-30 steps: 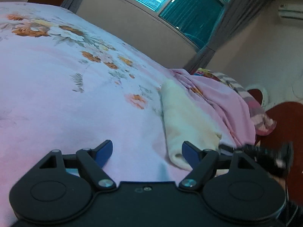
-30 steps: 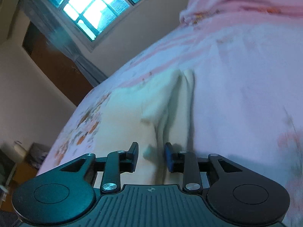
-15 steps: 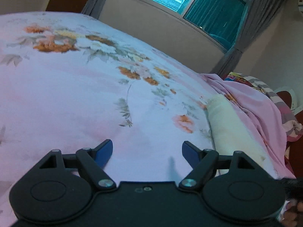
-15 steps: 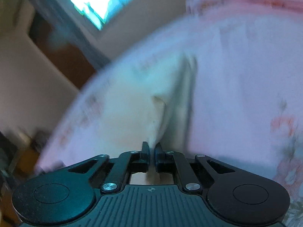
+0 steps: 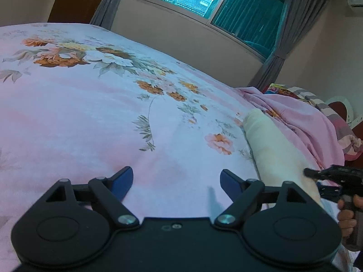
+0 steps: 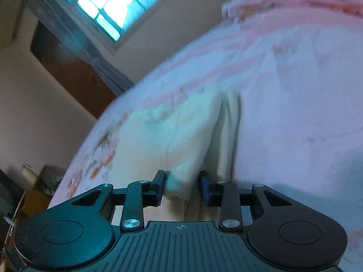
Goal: Fold small clothes
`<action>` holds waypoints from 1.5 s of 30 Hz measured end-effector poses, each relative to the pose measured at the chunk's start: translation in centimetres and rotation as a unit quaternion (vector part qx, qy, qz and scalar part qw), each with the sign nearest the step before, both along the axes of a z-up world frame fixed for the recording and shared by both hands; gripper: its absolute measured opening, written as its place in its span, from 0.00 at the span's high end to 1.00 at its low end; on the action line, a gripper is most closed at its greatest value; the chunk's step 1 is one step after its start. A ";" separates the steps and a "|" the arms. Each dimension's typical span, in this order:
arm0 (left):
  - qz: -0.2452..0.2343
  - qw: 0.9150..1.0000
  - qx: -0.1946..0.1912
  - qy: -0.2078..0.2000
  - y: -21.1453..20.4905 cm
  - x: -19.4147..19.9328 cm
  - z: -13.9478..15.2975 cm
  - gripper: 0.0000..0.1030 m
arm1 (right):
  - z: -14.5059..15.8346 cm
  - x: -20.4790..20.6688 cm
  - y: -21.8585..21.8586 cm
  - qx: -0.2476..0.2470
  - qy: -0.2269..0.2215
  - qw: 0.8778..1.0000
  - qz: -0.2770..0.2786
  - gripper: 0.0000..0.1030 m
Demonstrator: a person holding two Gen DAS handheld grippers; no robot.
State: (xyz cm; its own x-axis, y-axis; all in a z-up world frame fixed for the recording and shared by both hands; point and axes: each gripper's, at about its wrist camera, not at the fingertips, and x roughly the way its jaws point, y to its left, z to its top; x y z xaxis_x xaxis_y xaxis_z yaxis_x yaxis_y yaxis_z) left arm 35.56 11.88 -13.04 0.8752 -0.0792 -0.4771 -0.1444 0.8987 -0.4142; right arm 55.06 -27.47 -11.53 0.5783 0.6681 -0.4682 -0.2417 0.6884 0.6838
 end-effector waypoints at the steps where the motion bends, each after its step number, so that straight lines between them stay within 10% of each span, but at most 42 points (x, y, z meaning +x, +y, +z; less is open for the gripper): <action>1: -0.001 1.000 0.000 0.000 0.0 0.0 0.0 0.19 | -0.4 0.3 0.2 0.008 0.009 1.000 0.003 0.66; 4: -0.002 1.000 0.004 0.000 -0.1 0.1 -0.1 0.18 | -0.2 0.7 0.4 -0.003 0.001 1.000 0.006 0.83; 10: -0.004 1.000 0.000 -0.003 0.0 0.0 -0.1 0.18 | 3.7 -2.4 -0.4 -0.033 -0.078 0.996 0.005 0.85; 13: -0.005 1.000 0.003 -0.002 -0.1 0.0 -0.1 0.17 | 2.6 -1.5 -1.2 -0.050 -0.047 0.998 -0.013 0.85; 18: -0.007 1.000 0.007 0.000 -0.2 0.1 -0.1 0.17 | -0.2 -1.4 -2.4 -0.017 0.001 0.999 -0.035 0.71; 22: -0.015 1.000 0.015 0.008 -0.6 0.2 0.4 0.17 | 1.6 -6.0 -3.8 -0.058 -0.043 0.994 -0.080 0.61; 28: -0.135 0.987 0.081 -0.016 -7.7 -1.5 2.2 0.17 | 2.9 -15.1 -3.2 -0.097 -0.075 0.987 -0.103 0.61; 40: -0.150 0.981 0.122 0.033 -11.4 1.1 1.0 0.19 | -0.2 -15.3 -2.5 0.083 0.026 0.989 -0.117 0.63; 45: -0.157 0.977 0.135 0.047 -12.4 1.9 1.1 0.19 | -1.4 -13.2 -2.7 0.130 0.060 0.983 -0.113 0.89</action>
State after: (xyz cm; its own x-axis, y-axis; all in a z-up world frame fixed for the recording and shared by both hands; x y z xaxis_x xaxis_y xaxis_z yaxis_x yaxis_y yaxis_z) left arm 37.43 -0.53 -11.97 0.7801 -0.1961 -0.5941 0.1297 0.9797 -0.1531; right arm 41.87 -30.14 -12.90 0.6770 0.6346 -0.3727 -0.0099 0.5142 0.8576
